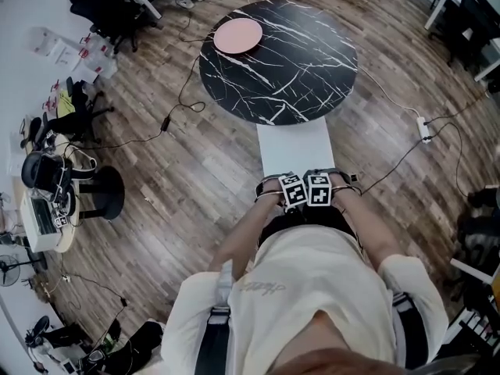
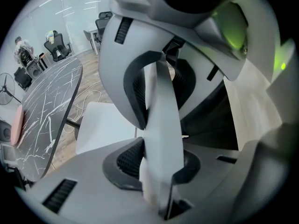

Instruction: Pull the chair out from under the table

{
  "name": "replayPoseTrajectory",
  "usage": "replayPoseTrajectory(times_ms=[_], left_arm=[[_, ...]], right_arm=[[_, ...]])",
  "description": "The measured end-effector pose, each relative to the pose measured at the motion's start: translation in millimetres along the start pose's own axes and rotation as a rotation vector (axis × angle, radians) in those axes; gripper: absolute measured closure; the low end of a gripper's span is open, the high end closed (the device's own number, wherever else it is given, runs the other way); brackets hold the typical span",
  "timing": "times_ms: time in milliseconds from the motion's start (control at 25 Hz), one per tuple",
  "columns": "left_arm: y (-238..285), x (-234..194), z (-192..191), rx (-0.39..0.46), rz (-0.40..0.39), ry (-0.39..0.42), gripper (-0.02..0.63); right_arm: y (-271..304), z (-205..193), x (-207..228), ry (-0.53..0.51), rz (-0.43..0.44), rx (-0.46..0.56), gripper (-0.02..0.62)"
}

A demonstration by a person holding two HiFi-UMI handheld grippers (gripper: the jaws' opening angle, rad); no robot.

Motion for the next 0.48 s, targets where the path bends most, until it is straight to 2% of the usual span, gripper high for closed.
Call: replayPoseTrajectory(times_ms=[200, 480], left_arm=[[4.9, 14.2, 0.0, -0.004, -0.012, -0.005, 0.522], [12.1, 39.7, 0.6, 0.003, -0.006, -0.056, 0.520]], right_arm=[[-2.2, -2.0, -14.6, 0.013, 0.012, 0.005, 0.506], [-6.8, -6.9, -39.4, -0.034, 0.038, 0.003, 0.506]])
Point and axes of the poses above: the fingertips, and each gripper's own axes: y forward along the fingers, x to its right, z out of its top, the point moved 4 cm from there along -y, backward along the fingers, and after that the axes turned 7 degrees about -z, right-handed, at the moved point
